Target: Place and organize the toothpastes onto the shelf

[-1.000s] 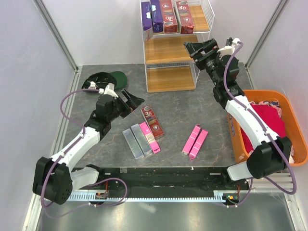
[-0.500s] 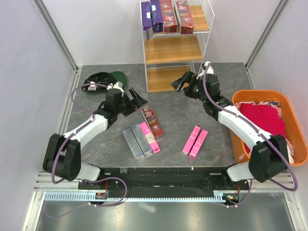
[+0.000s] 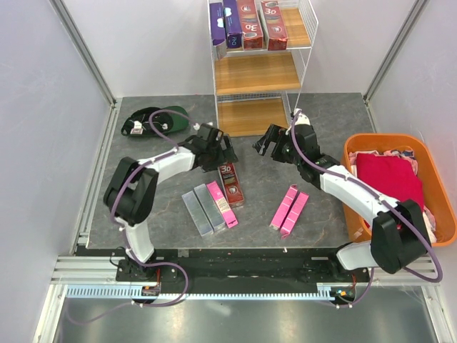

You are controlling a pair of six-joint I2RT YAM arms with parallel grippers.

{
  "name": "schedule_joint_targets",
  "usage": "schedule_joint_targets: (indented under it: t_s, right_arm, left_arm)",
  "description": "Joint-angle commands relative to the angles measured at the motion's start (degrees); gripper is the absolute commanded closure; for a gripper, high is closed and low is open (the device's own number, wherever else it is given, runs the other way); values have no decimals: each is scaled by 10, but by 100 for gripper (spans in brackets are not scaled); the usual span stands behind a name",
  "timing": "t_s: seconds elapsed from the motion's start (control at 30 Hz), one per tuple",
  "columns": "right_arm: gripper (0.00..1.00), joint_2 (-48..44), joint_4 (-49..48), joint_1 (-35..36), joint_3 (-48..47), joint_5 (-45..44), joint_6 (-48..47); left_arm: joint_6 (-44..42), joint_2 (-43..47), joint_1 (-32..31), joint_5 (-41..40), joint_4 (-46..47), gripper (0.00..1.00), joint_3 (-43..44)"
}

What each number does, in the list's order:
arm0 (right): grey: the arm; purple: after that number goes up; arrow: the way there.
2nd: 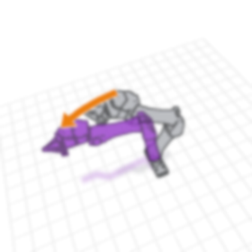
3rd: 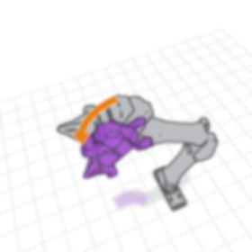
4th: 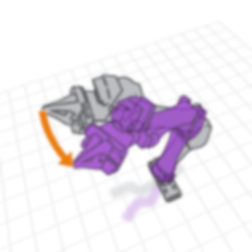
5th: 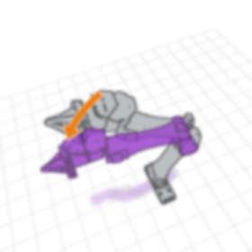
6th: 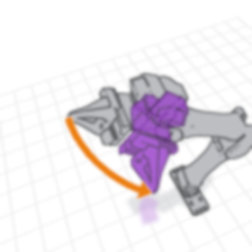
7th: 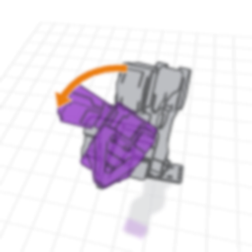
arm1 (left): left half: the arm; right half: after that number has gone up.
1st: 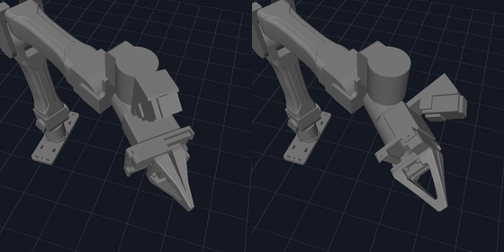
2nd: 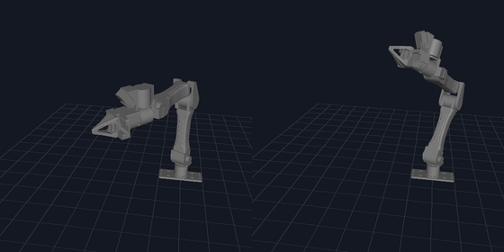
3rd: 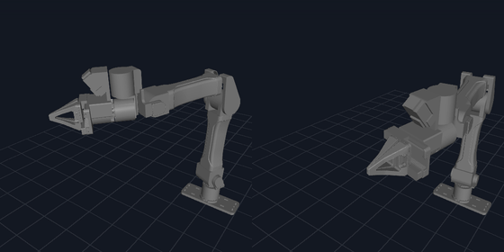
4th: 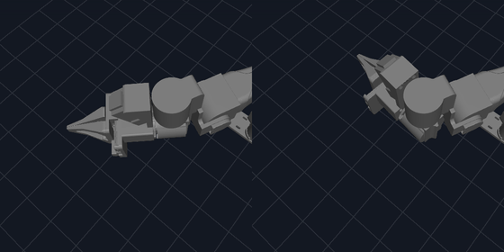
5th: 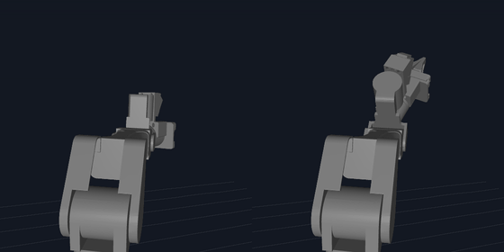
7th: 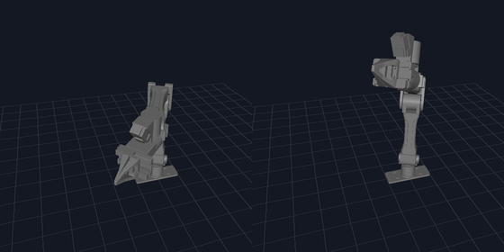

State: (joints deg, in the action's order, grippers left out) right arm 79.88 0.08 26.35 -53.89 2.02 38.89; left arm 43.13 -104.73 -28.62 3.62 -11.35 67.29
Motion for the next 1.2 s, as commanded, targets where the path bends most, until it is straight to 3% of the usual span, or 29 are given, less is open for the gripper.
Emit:
schedule_joint_targets:
  t_s: [0.0,0.17,0.33,0.53,0.67,0.87,1.17]
  right_arm:
    - [2,-31,-5,0,5,-17,-16]
    - [2,-28,-5,-1,11,-17,-16]
    - [2,-32,-5,-1,18,-17,-15]
    - [2,-40,-3,-1,22,-17,-14]
    - [2,-52,-3,0,22,-17,-13]
    - [2,-69,11,0,19,-17,-14]
    - [2,-100,22,21,15,-41,-16]
  left_arm:
    - [-36,-42,-27,-95,-92,0,66]
    - [-52,-78,-42,-122,-109,2,92]
    - [-64,-113,-57,-148,-145,11,133]
    - [-69,-125,-58,-136,-146,41,142]
    - [-64,-101,-57,-136,-136,49,129]
    - [-46,-19,-46,-114,-57,53,53]
    - [45,106,36,60,192,53,-155]
